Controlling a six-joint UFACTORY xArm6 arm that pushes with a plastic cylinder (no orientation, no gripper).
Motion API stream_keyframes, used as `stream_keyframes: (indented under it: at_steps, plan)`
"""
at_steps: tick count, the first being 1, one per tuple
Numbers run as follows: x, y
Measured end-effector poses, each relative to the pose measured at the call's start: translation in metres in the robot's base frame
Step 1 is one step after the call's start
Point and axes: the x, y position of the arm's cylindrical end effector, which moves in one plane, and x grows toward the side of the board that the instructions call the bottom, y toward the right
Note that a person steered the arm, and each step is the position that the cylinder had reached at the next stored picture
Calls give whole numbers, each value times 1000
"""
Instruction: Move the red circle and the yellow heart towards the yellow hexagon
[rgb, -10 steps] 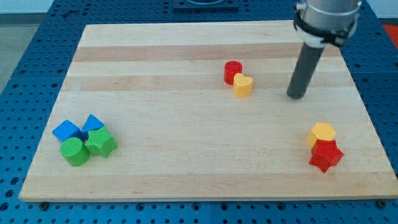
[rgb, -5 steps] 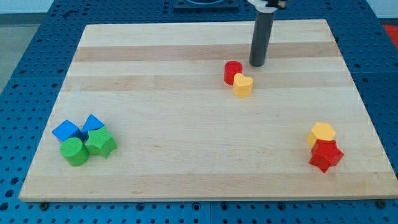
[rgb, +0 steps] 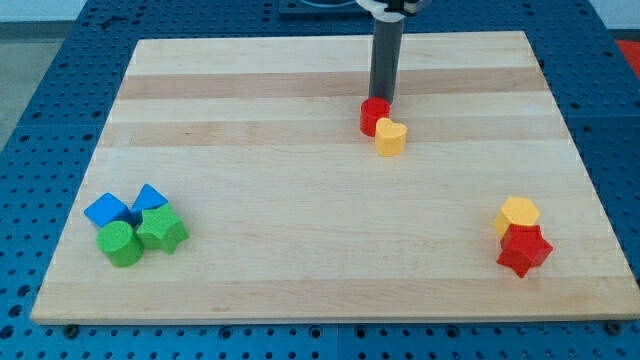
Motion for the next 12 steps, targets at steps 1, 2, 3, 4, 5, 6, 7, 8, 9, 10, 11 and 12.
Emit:
stream_keyframes:
  at_steps: [1, 2, 3, 4, 5, 6, 7, 8, 9, 10, 11, 12]
  plan:
    - [0, -4]
    - [2, -4]
    - [8, -10]
    - [17, -21]
    - [27, -8]
    - [35, 4]
    - [41, 15]
    - [49, 21]
    - [31, 26]
    - [24, -3]
    - [27, -42]
    - [39, -35]
